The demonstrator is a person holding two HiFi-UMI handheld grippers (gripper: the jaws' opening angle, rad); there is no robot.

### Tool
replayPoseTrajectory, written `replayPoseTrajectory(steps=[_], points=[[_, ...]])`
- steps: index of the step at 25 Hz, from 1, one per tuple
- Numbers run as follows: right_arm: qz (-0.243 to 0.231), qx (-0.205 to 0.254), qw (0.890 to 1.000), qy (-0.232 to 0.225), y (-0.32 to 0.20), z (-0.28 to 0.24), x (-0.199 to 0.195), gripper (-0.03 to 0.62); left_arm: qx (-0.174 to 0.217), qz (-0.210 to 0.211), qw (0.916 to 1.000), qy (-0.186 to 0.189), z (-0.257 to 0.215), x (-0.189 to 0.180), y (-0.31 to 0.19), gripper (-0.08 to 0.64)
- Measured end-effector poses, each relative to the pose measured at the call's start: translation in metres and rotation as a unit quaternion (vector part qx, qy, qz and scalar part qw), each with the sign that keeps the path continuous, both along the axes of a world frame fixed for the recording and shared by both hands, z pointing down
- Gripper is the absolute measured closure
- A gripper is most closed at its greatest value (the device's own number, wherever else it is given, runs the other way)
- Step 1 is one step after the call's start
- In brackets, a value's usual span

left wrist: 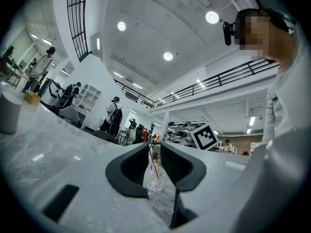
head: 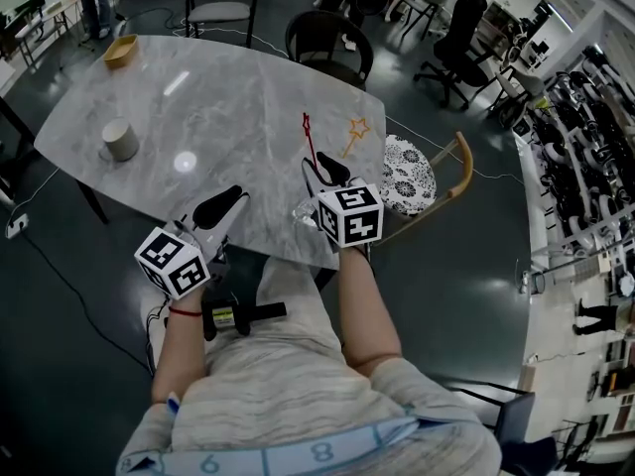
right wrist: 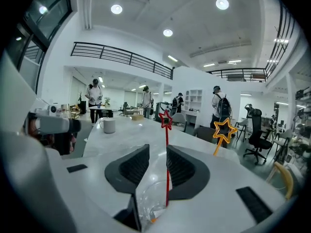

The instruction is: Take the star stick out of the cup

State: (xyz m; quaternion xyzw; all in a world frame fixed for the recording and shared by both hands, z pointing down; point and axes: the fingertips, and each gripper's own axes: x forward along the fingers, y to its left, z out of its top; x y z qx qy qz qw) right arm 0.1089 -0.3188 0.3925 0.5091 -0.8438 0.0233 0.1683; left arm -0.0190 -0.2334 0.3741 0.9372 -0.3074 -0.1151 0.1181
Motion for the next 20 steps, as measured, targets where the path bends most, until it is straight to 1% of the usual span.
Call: replayPoseTrajectory(steps=[3,8,16,20], points=[[0.009,-0.007,1.000,0.014,-0.007,0.005,0.004,0.512,-0.005,-0.001,1.0000,-0.001,0.002,0.000,0.000,0.491],[0.013,-0.021,0.999,0.023,-0.015,0.014,0.005,0.512,-0.010,-0.003,0.9999,-0.002,0.003,-0.003,-0.002,0.491],[0.016,-0.040,0.998,0.049,-0.020,0.024,0.007,0.515,-0.009,0.004,0.9999,-0.006,0.005,0.000,-0.002,0.491],[0.018,-0.040,0.997,0.059,-0.019,0.023,0.008,0.555,-0.010,0.004,0.9999,-0.007,0.005,-0.001,0.000,0.491]])
